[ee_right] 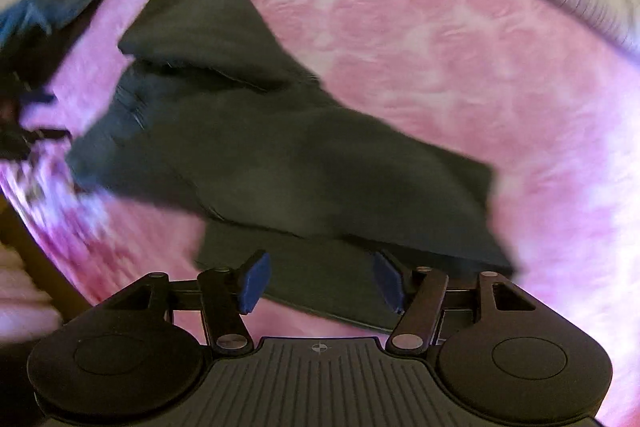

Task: Fold clothes
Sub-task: 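Swing the held dark grey jeans and lay them flat on the bed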

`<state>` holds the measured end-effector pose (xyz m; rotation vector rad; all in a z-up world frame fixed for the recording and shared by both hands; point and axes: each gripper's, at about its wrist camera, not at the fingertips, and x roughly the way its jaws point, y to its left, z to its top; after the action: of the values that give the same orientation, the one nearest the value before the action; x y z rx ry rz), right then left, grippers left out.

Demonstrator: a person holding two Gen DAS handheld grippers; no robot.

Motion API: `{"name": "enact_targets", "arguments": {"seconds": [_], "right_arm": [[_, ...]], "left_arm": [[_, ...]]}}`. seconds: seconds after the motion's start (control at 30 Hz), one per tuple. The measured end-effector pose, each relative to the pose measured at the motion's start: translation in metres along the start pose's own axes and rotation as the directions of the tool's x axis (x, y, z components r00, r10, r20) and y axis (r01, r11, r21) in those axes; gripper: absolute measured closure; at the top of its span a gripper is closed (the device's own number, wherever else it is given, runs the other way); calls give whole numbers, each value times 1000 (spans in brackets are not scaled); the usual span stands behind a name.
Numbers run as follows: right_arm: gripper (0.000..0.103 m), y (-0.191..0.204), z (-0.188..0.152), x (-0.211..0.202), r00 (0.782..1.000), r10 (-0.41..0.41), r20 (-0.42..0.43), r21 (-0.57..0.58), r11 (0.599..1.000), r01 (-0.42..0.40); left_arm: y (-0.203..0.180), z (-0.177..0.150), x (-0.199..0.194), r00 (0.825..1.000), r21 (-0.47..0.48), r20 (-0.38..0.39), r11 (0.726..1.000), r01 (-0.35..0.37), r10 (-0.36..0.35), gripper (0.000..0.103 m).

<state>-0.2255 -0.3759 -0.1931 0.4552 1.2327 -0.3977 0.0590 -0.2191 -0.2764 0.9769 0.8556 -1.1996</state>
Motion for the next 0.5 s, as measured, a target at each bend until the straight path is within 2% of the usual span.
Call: {"name": "enact_targets", "arguments": {"seconds": [0.07, 0.13, 0.2, 0.27, 0.33, 0.37, 0.43, 0.47, 0.5], "right_arm": [[40, 16, 11, 17, 1000, 24, -14, 69, 997, -23], [39, 32, 18, 33, 999, 50, -14, 126, 991, -48], [35, 47, 26, 52, 997, 73, -7, 168, 983, -71], [28, 59, 29, 69, 994, 111, 7, 224, 969, -109], [24, 67, 31, 87, 987, 156, 24, 301, 941, -156], [23, 71, 29, 92, 984, 177, 33, 344, 922, -178], [22, 73, 26, 100, 978, 200, 55, 421, 884, -204], [22, 73, 23, 102, 977, 203, 67, 459, 863, -211], [22, 74, 21, 104, 976, 202, 79, 493, 843, -214]], "left_arm": [[7, 11, 7, 999, 114, 52, 993, -23, 17, 40], [8, 23, 15, 993, 271, 119, 961, -55, 23, 38], [9, 36, 28, 984, 427, 177, 900, -85, 9, 38], [12, 49, 47, 979, 561, 200, 823, -84, -37, 40], [17, 68, 60, 983, 632, 145, 775, -1, -117, 70], [19, 79, 63, 981, 655, 124, 755, 32, -149, 79], [25, 103, 59, 973, 687, 137, 726, 43, -187, 88], [28, 118, 56, 967, 696, 152, 717, 41, -203, 89], [32, 137, 51, 959, 694, 184, 719, 27, -214, 90]]}}
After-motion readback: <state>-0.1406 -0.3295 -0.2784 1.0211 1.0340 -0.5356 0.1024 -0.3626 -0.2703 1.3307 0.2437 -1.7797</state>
